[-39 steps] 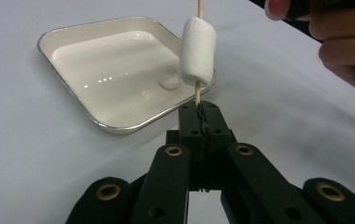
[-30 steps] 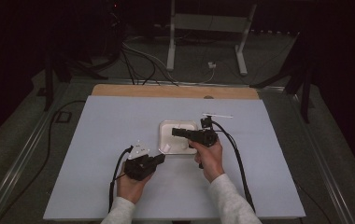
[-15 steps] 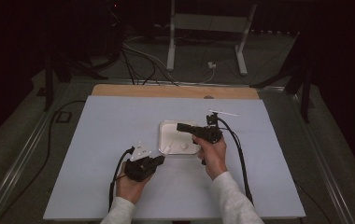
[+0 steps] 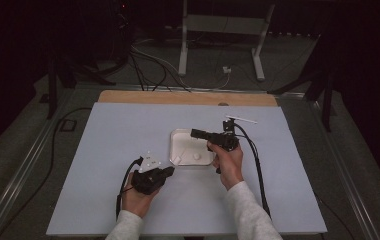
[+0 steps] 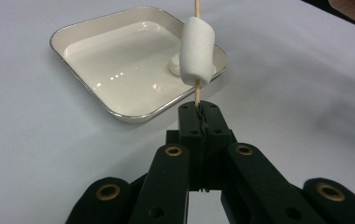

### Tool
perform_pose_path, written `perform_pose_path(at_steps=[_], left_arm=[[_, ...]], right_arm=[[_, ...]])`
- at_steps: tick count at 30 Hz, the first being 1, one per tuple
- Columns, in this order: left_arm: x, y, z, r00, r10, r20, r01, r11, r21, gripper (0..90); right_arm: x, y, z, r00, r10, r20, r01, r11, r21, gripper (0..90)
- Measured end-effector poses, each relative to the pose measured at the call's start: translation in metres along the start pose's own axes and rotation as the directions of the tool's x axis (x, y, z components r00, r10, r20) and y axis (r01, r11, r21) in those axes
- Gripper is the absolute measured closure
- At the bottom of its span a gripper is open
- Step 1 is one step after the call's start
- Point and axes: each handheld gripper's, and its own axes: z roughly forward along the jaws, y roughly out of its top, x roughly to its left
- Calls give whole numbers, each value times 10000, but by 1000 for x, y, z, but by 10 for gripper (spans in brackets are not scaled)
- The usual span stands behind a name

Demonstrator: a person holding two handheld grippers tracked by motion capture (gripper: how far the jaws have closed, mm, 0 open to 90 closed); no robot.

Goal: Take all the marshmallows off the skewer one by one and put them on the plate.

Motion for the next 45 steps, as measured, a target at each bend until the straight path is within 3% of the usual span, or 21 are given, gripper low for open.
perform_pose_path(at_steps=[12, 14, 16, 18, 20, 22, 29, 35, 38, 45], left_arm=[[1, -2, -1, 9995, 248, -184, -245, 9995, 203, 900], [2, -8, 0, 9972, 538, -525, -494, 9953, 827, 900], [11, -15, -4, 9994, -87, -344, 107, 9982, 596, 900], [17, -11, -9, 9982, -591, -118, 591, 9983, 2, 900], [19, -10, -11, 9972, -738, -152, 736, 9972, -163, 900], [17, -9, -10, 9973, -706, -209, 704, 9974, -144, 900], [15, -6, -9, 9973, -714, -183, 710, 9972, -224, 900], [15, -4, -8, 9969, -768, -138, 764, 9967, -283, 900], [14, -3, -7, 9965, -816, -153, 812, 9964, -237, 900], [14, -4, 2, 9958, -896, -168, 896, 9960, -9, 900]], right_arm=[[-3, 1, -1, 9995, 135, 302, -128, 9996, -238, 832], [-3, 4, -7, 9985, 171, 522, -128, 9966, -816, 835], [-10, 16, -23, 9971, 595, 468, -521, 9879, -1461, 834], [-13, 25, -32, 9960, 346, 820, -257, 9939, -1075, 822], [-13, 23, -32, 9855, -266, 1678, 363, 9978, -554, 805], [-18, 18, -26, 9818, -458, 1841, 499, 9986, -179, 791], [-32, -4, 5, 9490, -1244, 2897, 924, 9883, 1217, 722], [-38, -10, 15, 9388, -1345, 3172, 840, 9822, 1679, 492], [-37, -11, 16, 9427, -1384, 3035, 883, 9809, 1732, 432], [-31, -13, 15, 9408, -1779, 2886, 1331, 9767, 1682, 273]])
